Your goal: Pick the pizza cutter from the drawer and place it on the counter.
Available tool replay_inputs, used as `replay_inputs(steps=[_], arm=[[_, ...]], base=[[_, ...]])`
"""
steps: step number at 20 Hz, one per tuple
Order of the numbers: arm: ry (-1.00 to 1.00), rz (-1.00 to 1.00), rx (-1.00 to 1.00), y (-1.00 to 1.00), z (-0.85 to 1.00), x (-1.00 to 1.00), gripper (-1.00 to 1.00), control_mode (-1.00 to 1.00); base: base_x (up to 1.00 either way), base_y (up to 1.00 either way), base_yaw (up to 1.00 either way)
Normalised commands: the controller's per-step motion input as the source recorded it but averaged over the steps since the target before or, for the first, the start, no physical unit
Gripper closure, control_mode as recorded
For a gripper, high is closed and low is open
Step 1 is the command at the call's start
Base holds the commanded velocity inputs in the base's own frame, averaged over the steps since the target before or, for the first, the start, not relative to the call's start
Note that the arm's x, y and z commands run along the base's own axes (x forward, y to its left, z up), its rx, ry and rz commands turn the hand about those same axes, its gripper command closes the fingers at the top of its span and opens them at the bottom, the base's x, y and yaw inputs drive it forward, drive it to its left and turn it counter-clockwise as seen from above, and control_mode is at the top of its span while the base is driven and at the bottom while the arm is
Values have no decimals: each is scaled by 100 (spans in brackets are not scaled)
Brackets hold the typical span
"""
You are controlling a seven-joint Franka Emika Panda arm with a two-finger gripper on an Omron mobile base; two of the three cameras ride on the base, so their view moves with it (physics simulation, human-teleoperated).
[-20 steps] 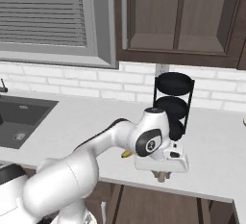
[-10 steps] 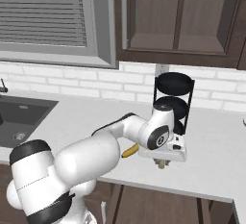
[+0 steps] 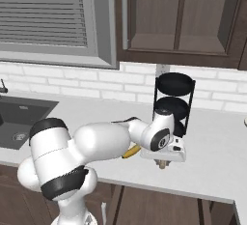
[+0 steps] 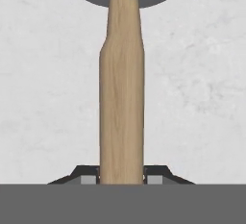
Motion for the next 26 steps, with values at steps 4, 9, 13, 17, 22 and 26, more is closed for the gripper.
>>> replay_inputs(steps=[4,9,13,17,22,26], arm=[[0,1,0,0,-42,15,100,-100],[0,0,0,0,-10,6,100,-100],[0,0,0,0,-3,-3,100,-100],[0,2,0,1,0,-21,100,-100],[-3,8,0,14,0,-22,100,-100],[-1,10,0,23,-2,-16,100,-100]], base=[[0,0,0],[0,0,0],[0,0,0],[0,0,0],[0,0,0],[0,0,0]])
